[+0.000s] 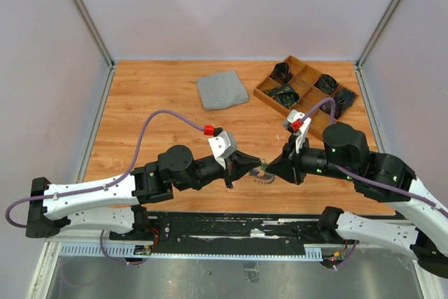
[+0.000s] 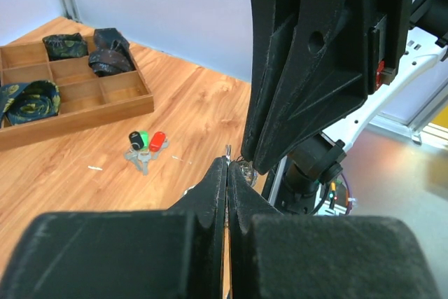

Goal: Put the keys on the keyring

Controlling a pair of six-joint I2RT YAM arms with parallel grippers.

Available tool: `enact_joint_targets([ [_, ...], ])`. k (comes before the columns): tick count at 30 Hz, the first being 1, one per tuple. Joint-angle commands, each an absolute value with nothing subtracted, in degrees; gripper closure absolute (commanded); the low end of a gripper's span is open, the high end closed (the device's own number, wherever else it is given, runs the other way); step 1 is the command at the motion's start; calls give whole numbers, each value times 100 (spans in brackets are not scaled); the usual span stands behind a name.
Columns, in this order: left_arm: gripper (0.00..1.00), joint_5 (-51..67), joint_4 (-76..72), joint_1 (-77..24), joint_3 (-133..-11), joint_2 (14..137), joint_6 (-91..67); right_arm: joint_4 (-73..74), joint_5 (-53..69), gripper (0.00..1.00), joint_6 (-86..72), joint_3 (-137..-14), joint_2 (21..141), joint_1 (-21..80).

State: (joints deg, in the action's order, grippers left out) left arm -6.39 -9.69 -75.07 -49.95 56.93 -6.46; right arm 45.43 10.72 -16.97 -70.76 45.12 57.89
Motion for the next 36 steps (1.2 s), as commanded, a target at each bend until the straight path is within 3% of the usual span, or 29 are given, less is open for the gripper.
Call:
enact_joint_targets([
  [1,99,-589,-1248,-7480,-5039,5568,-634,4465,1136,88,-1872,-7023,4524,5801],
  [6,100,-579,-1265,-7482,-5045,5572,-633,4464,1100,89,-1856,-7022,4526,5801],
  [12,99,-569,-1282,-7479,-5045,5590,-633,4466,1049,99,-1846,-7005,4524,5801],
  [28,99,-640,-1274,-7482,-5021,5616,-633,4611,830,99,-1762,-7379,4513,5802],
  [31,99,-644,-1274,-7479,-5027,5607,-620,4746,648,89,-1724,-7458,4543,5803],
  [34,99,-650,-1274,-7479,-5028,5616,-618,4804,567,67,-1688,-7471,4560,5801],
  [36,100,-646,-1281,-7479,-5027,5616,-618,4849,558,62,-1676,-7456,4585,5802],
])
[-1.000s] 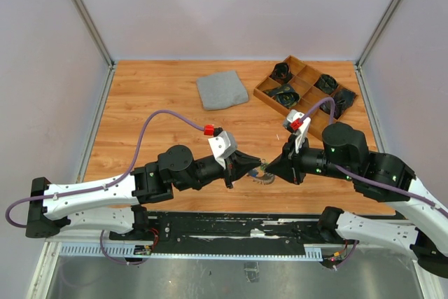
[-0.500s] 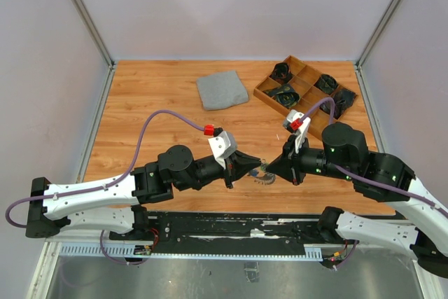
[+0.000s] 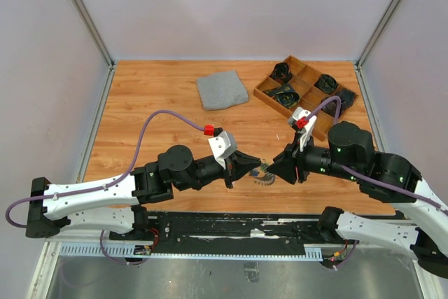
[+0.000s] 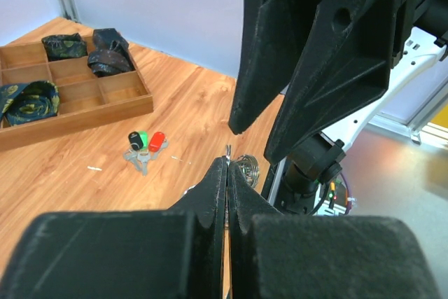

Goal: Put the keys on the keyring

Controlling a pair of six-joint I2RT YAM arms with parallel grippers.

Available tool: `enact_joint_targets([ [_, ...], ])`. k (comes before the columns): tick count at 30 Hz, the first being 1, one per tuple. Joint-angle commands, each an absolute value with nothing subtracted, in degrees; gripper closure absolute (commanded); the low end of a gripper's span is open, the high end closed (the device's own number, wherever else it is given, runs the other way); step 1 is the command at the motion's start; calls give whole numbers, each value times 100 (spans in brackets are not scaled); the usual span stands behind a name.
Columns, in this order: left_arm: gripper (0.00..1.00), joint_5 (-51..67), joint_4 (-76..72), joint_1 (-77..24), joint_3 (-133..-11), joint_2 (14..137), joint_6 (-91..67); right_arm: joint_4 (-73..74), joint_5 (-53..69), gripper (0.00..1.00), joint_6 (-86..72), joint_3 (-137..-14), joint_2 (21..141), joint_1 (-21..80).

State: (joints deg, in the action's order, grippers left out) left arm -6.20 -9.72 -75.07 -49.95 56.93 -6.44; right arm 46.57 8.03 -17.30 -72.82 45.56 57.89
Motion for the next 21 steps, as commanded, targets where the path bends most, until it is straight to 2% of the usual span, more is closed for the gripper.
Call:
enact_joint_targets([
  [1,99,-638,-1283,-7479,-5030,5616,-616,4859,573,60,-1663,-7443,4602,5803],
  [4,99,-637,-1279,-7479,-5037,5616,-615,4891,666,58,-1653,-7397,4672,5801],
  [9,99,-632,-1283,-7479,-5028,5608,-615,4878,793,68,-1653,-7383,4719,5801],
  [14,99,-624,-1281,-7479,-5027,5599,-607,4845,830,69,-1653,-7345,4729,5802],
  [21,99,-630,-1283,-7482,-4995,5573,-607,4799,862,84,-1687,-7364,4701,5805],
])
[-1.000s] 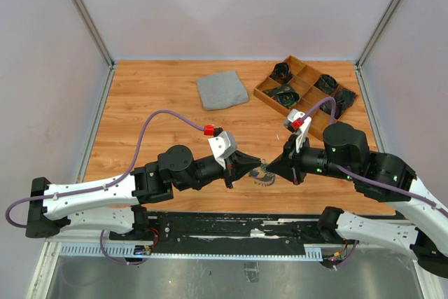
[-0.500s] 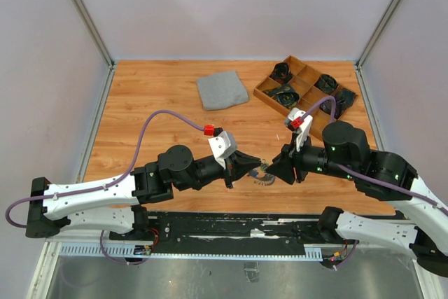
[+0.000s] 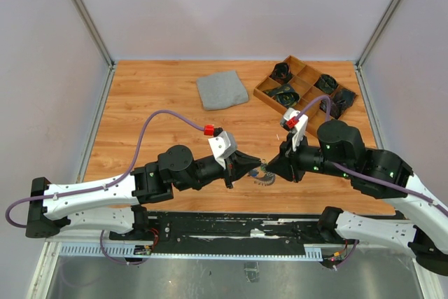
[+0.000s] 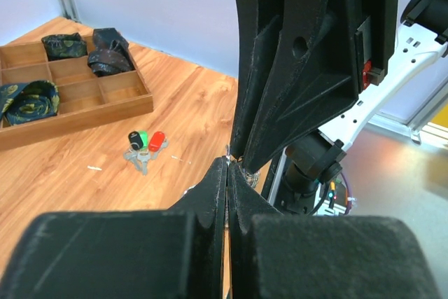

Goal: Put the keys on the keyring

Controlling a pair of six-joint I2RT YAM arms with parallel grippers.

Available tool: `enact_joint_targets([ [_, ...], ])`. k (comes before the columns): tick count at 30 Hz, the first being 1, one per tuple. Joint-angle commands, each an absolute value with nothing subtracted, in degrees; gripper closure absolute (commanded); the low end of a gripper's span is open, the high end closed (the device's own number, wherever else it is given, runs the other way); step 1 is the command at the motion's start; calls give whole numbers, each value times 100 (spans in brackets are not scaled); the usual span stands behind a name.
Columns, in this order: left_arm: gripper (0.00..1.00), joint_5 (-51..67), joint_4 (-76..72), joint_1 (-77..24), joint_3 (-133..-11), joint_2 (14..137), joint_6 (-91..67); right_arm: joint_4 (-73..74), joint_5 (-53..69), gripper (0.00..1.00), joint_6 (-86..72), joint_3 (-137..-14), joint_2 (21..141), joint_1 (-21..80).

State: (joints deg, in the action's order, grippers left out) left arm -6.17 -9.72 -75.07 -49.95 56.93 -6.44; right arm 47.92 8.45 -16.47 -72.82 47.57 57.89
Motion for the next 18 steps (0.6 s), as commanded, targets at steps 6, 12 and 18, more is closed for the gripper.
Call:
enact_joint_targets([
  [6,100,-628,-1306,-7479,-4958,5563,-624,4799,835,96,-1711,-7392,4661,5801],
  [12,99,-638,-1336,-7479,-4914,5572,-639,4799,783,99,-1760,-7432,4616,5802],
  [18,99,-573,-1384,-7479,-4889,5572,-649,4768,739,99,-1835,-7437,4632,5801],
])
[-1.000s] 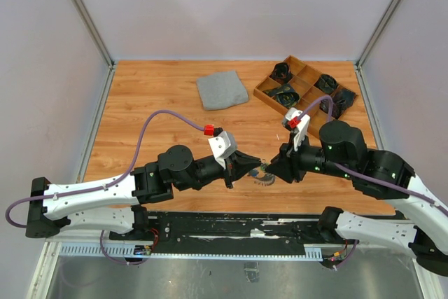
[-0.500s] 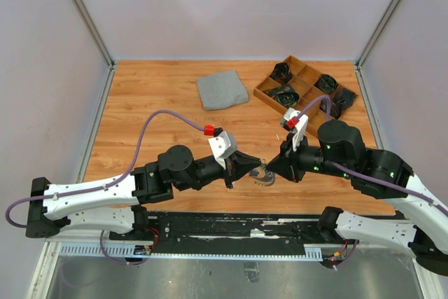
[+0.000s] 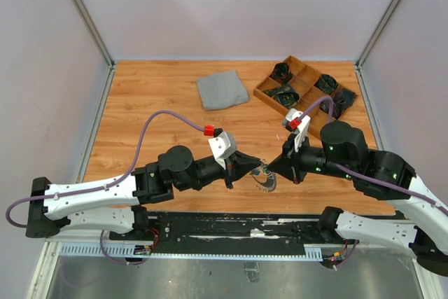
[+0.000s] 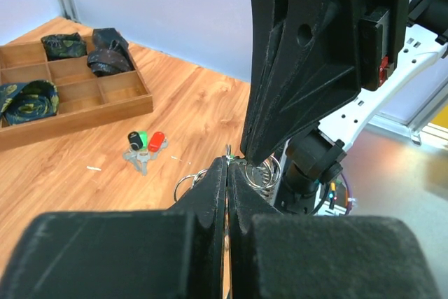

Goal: Put the keys on the keyring

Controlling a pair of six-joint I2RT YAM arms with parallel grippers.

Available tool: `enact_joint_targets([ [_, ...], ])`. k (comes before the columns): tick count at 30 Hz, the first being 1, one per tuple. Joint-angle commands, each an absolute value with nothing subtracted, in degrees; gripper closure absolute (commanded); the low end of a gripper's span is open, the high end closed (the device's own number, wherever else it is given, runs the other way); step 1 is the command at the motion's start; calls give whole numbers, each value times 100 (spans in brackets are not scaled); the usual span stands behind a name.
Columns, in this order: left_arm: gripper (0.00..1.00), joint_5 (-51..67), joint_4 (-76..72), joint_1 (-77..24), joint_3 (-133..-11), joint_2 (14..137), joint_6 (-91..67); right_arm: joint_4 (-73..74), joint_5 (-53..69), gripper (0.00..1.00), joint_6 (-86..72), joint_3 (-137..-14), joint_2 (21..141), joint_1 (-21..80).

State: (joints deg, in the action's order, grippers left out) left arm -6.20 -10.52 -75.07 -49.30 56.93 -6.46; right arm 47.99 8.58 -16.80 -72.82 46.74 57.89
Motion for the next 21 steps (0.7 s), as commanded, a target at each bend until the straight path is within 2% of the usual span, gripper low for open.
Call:
enact_joint_targets([
  [1,98,-559,-1400,-7478,-4883,5572,-650,4741,725,99,-1874,-7427,4632,5800],
  [12,76,-703,-1473,-7482,-4801,5423,-650,4606,540,100,-2137,-7244,4614,5794],
  [21,72,-1265,-1409,-7480,-4655,5271,-721,4883,382,100,-2062,-7090,4832,5415],
])
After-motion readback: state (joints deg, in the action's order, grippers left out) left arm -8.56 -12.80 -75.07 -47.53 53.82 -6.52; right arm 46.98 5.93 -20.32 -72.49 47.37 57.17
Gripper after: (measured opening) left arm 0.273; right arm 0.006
